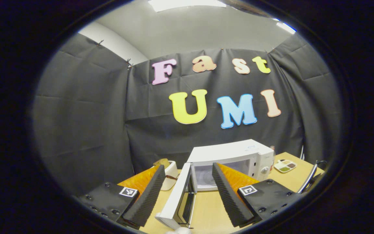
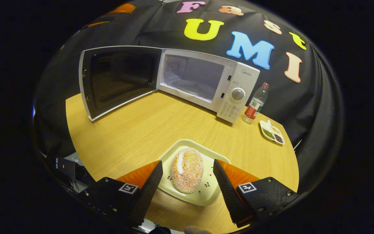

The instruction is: Open the microwave oven with the left hand, put the food in, and close the microwave oven.

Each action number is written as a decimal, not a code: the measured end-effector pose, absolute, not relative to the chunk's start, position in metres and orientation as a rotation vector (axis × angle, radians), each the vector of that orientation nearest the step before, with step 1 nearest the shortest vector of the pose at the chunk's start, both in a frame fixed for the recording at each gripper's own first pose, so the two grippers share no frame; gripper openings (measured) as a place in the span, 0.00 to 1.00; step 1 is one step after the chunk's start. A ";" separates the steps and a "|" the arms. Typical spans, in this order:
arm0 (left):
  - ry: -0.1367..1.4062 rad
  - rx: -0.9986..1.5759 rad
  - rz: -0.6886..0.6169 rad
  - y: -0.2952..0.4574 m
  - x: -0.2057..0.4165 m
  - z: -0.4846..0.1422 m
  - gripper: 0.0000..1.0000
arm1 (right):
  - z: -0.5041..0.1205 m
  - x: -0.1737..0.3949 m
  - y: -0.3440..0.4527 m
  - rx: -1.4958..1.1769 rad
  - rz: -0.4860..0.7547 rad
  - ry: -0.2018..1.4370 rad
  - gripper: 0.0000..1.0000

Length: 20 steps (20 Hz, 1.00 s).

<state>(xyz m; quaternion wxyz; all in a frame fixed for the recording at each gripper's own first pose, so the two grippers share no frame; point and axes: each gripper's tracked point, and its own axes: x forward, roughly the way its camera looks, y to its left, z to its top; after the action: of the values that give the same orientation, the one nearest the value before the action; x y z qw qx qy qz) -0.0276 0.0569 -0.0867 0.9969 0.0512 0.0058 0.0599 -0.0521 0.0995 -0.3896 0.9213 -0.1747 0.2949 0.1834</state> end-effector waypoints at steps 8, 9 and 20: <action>0.020 0.136 0.101 0.046 -0.019 -0.086 0.98 | -0.419 -0.047 0.105 -0.381 0.370 0.682 0.96; 0.023 0.140 0.099 0.047 -0.019 -0.086 1.00 | -0.419 -0.046 0.106 -0.373 0.373 0.690 0.96; 0.046 0.125 0.099 0.062 -0.011 -0.094 0.99 | -0.416 -0.042 0.110 -0.300 0.388 0.757 0.69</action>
<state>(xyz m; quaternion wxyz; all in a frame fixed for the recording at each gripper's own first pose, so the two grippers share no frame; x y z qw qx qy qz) -0.0112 0.0624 -0.0945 0.9965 0.0626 0.0230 0.0495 -0.0423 0.1099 -0.4158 0.9001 -0.1451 0.3657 0.1873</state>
